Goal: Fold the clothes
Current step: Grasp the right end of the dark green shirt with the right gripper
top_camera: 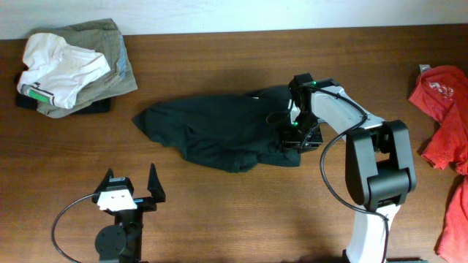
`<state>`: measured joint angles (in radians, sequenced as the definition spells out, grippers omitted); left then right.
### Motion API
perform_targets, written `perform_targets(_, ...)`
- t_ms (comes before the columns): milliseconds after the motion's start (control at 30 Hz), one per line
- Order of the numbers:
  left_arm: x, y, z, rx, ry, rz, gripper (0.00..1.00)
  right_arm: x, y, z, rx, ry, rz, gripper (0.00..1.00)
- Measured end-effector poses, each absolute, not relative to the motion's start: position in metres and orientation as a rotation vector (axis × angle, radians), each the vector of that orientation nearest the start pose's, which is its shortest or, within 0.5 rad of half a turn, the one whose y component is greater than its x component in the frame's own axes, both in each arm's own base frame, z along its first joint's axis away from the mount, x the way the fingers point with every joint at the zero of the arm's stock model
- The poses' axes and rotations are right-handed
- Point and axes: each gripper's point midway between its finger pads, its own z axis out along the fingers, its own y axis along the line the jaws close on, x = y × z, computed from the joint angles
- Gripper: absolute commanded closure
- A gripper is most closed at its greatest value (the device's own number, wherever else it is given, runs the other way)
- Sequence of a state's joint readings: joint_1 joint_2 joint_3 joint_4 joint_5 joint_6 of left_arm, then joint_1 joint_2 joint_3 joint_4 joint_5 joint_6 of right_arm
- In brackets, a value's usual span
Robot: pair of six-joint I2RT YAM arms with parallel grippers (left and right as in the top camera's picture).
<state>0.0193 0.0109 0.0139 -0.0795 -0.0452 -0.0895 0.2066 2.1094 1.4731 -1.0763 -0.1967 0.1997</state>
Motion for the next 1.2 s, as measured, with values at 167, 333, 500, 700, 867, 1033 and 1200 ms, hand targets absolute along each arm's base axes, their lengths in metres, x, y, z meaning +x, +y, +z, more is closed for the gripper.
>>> perform_targets(167, 0.246, 0.013, 0.158, -0.124, 1.643, -0.016, 0.01, 0.335, 0.105, 0.007, 0.066, 3.334, 0.266, 0.45)
perform_targets(333, 0.246, 0.013, 0.158, -0.124, 1.643, -0.016, 0.01, 0.346, 0.103, 0.026, 0.098, 3.313, 0.222, 0.45)
perform_targets(500, 0.246, 0.013, 0.158, -0.124, 1.643, -0.016, 0.01, 0.348, 0.115, 0.033, 0.038, 3.287, 0.148, 0.42)
perform_targets(700, 0.246, 0.013, 0.158, -0.124, 1.643, -0.016, 0.01, 0.341, 0.126, 0.032, -0.009, 3.264, -0.056, 0.42)
perform_targets(867, 0.246, 0.013, 0.158, -0.124, 1.643, -0.016, 0.01, 0.341, 0.117, 0.024, 0.017, 3.247, -0.126, 0.43)
perform_targets(1033, 0.246, 0.013, 0.158, -0.124, 1.643, -0.016, 0.01, 0.346, 0.114, 0.018, 0.025, 3.215, -0.157, 0.51)
perform_targets(1200, 0.246, 0.013, 0.158, -0.124, 1.643, -0.016, 0.01, 0.345, 0.112, 0.01, 0.024, 3.21, -0.161, 0.57)
